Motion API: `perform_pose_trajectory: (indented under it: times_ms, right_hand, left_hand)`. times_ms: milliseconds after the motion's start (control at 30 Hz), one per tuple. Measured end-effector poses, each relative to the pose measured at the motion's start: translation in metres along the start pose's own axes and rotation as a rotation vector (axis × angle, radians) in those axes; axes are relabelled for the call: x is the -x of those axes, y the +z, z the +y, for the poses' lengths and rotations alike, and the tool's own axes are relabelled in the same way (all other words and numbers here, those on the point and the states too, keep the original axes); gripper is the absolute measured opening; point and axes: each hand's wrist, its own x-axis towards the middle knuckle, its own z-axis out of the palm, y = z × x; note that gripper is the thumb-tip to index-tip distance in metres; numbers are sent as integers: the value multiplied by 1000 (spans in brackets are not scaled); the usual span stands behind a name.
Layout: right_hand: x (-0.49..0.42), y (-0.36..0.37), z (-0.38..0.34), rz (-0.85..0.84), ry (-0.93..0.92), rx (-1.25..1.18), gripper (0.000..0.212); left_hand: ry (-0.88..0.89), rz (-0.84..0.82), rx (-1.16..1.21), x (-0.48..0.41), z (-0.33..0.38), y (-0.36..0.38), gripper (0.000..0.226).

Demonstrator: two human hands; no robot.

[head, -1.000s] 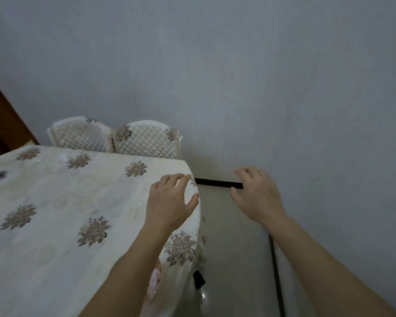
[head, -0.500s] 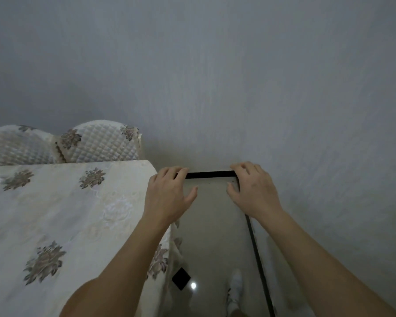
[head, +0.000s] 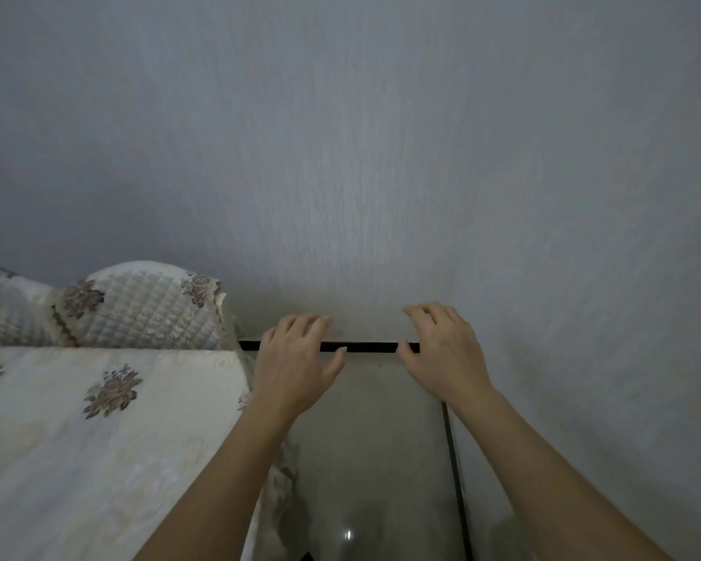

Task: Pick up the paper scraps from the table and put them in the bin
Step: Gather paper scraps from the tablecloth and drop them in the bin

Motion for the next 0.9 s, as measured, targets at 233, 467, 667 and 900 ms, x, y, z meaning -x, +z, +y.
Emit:
perform_pose_trajectory:
  times_ms: [233,467,667,900]
  right_hand:
    - [-90,27,32,-19,-85,-33,47]
    - [-151,66,38,-34,-171,-85,45]
    - [-210,108,33,-87,-234,-127,44]
    - [-325,170,1,-129,-337,-135,44]
  left_hand:
    - [-80,16,-21,-67,-11,27,57]
    - [-163,18,-46,-116,-40,49,56]
    - [-242,5,-46,-154,-75,79,54]
    - [-364,28,-51,-220,-151,113,55]
